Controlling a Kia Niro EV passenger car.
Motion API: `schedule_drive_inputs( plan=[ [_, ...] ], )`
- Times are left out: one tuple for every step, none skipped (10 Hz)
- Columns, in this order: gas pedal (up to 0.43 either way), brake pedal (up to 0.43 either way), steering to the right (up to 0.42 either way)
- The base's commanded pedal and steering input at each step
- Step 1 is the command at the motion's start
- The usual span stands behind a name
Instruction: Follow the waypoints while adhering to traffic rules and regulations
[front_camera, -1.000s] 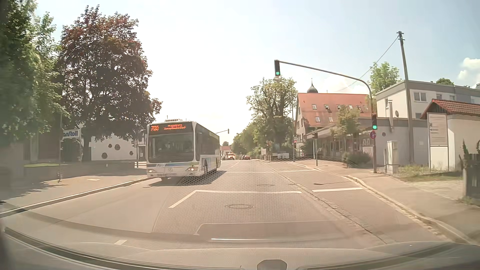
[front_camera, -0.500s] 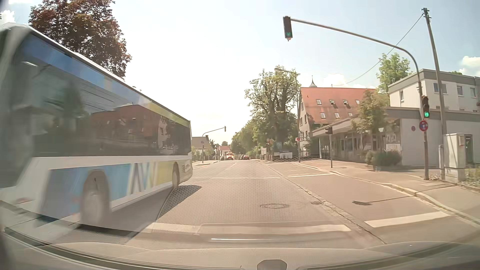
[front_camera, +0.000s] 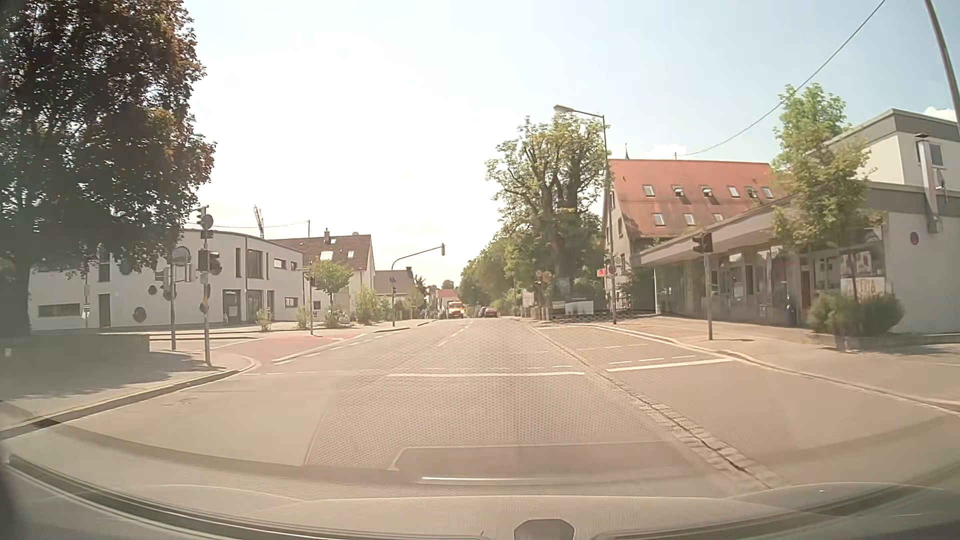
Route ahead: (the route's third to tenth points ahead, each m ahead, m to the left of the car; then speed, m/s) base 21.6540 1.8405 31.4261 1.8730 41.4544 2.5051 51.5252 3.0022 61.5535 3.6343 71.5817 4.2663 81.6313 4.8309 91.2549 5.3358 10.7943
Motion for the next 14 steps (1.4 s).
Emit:
schedule_drive_inputs(
  plan=[
    [0.079,0.0,-0.002],
    [0.079,0.0,-0.002],
    [0.079,0.0,-0.002],
    [0.079,0.0,-0.002],
    [0.079,0.0,-0.002],
    [0.079,0.0,-0.002],
    [0.079,0.0,-0.002],
    [0.079,0.0,-0.002],
    [0.079,0.0,-0.003],
    [0.079,0.0,-0.004],
    [0.079,0.0,-0.004],
    [0.079,0.0,-0.005],
    [0.079,0.0,-0.005],
    [0.079,0.0,-0.006]
  ],
)
